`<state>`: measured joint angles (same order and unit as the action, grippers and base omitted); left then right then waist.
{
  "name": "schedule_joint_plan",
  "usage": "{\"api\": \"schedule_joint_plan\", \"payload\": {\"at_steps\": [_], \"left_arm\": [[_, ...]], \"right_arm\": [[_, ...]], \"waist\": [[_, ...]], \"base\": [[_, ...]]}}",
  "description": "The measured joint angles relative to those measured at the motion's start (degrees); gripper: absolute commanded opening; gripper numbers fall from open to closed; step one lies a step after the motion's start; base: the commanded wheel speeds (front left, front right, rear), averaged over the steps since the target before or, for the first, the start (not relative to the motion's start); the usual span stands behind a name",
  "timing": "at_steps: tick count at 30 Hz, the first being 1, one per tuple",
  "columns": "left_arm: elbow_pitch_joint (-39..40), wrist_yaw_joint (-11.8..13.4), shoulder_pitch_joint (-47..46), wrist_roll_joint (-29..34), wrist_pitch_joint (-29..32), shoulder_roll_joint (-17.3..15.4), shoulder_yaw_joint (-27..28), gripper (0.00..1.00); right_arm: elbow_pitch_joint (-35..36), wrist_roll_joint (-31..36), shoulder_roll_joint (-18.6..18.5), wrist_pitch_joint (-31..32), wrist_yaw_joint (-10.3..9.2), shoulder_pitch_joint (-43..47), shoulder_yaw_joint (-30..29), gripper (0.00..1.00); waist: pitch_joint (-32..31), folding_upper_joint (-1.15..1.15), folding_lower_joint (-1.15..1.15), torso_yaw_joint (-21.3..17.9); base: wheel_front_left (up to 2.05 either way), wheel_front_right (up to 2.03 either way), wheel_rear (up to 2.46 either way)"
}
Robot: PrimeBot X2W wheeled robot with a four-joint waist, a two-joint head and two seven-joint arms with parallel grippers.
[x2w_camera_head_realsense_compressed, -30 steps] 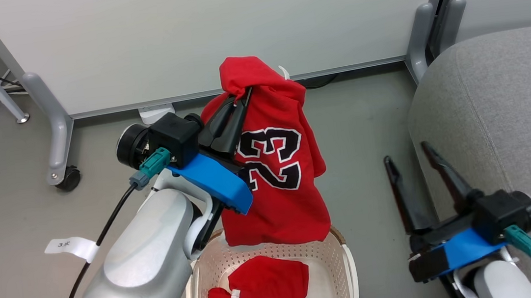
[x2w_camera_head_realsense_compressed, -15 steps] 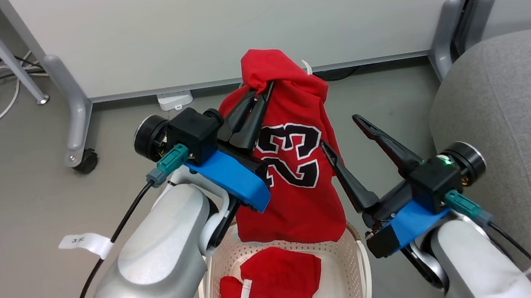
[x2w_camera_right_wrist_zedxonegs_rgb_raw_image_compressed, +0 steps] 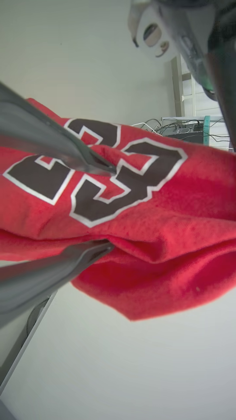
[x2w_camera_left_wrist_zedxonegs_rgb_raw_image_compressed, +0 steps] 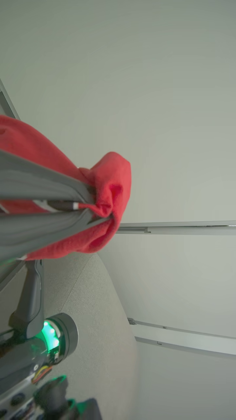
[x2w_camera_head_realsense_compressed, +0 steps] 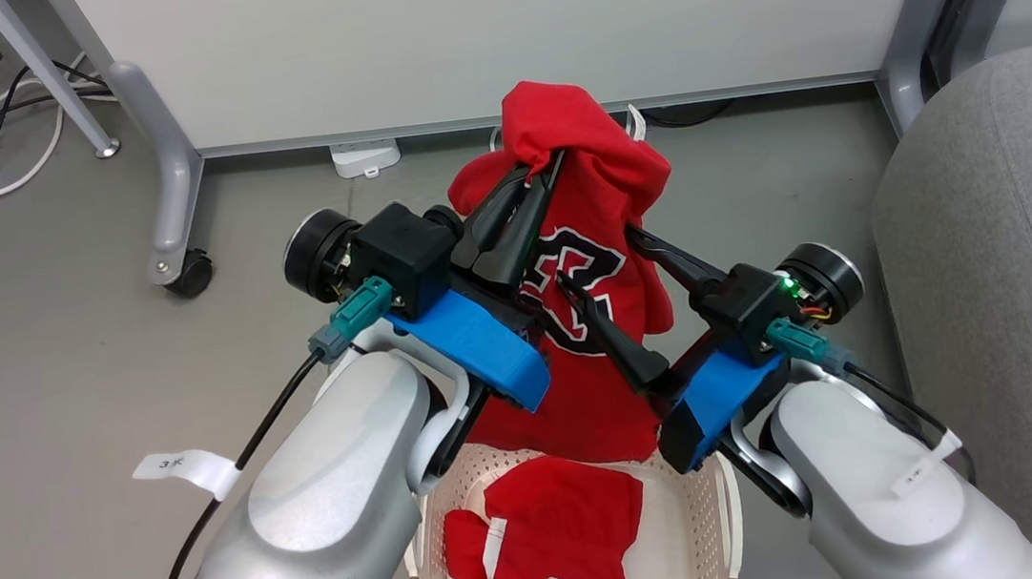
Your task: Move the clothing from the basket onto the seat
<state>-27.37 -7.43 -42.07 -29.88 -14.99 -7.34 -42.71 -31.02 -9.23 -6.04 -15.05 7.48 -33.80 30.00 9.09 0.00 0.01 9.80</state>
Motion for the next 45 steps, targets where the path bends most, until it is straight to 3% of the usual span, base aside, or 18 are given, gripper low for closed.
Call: {"api": "schedule_joint_plan", "payload": {"at_steps": [3, 4, 5, 40, 41, 42, 43, 45], "left_arm": [[0.4, 0.0, 0.0, 0.1, 0.0, 0.0, 0.0, 0.00], [0.5, 0.0, 0.0, 0.2, 0.0, 0.1, 0.0, 0.00], [0.5, 0.0, 0.0, 0.2, 0.0, 0.1, 0.0, 0.00], [0.5, 0.0, 0.3, 0.6, 0.0, -0.1, 1.1, 0.00], [0.6, 0.0, 0.3, 0.7, 0.0, -0.1, 1.5, 0.13], [0.6, 0.0, 0.4, 0.7, 0.0, -0.1, 1.6, 0.90], [0.5, 0.0, 0.4, 0.8, 0.0, 0.0, 1.7, 1.00], [0.6, 0.0, 0.6, 1.2, 0.0, 0.0, 2.1, 1.00]], "right_arm": [[-2.1, -0.6, 0.6, 0.0, 0.00, -1.7, 0.8, 1.00], [-2.5, -1.0, 0.9, 0.0, 0.00, -2.1, 0.9, 0.42], [-2.5, -1.3, 1.2, 0.0, 0.00, -2.4, 0.9, 0.00], [-1.7, -1.8, 1.9, 0.0, 0.00, -2.9, 1.9, 0.00], [-1.6, -1.7, 1.9, 0.0, 0.00, -2.9, 1.8, 0.00], [-1.6, -1.6, 1.9, 0.0, 0.00, -2.9, 1.7, 0.00], [-1.5, -1.6, 1.9, 0.0, 0.00, -2.8, 1.7, 0.00], [-1.3, -1.5, 1.9, 0.0, 0.00, -2.8, 1.5, 0.00]], "waist": [[0.3, 0.00, 0.00, -0.1], [0.4, 0.00, 0.00, -0.1], [0.5, 0.00, 0.00, -0.1], [0.2, 0.00, -0.01, -0.8], [0.2, 0.00, -0.01, -0.8], [0.3, 0.00, -0.01, -0.8], [0.3, 0.00, -0.01, -0.9], [0.4, 0.00, 0.00, -0.9]], "base": [[0.00, 0.00, 0.00], [0.00, 0.00, 0.00], [0.00, 0.00, 0.00], [0.00, 0.00, 0.00], [0.00, 0.00, 0.00], [0.00, 0.00, 0.00], [0.00, 0.00, 0.00], [0.00, 0.00, 0.00]]}}
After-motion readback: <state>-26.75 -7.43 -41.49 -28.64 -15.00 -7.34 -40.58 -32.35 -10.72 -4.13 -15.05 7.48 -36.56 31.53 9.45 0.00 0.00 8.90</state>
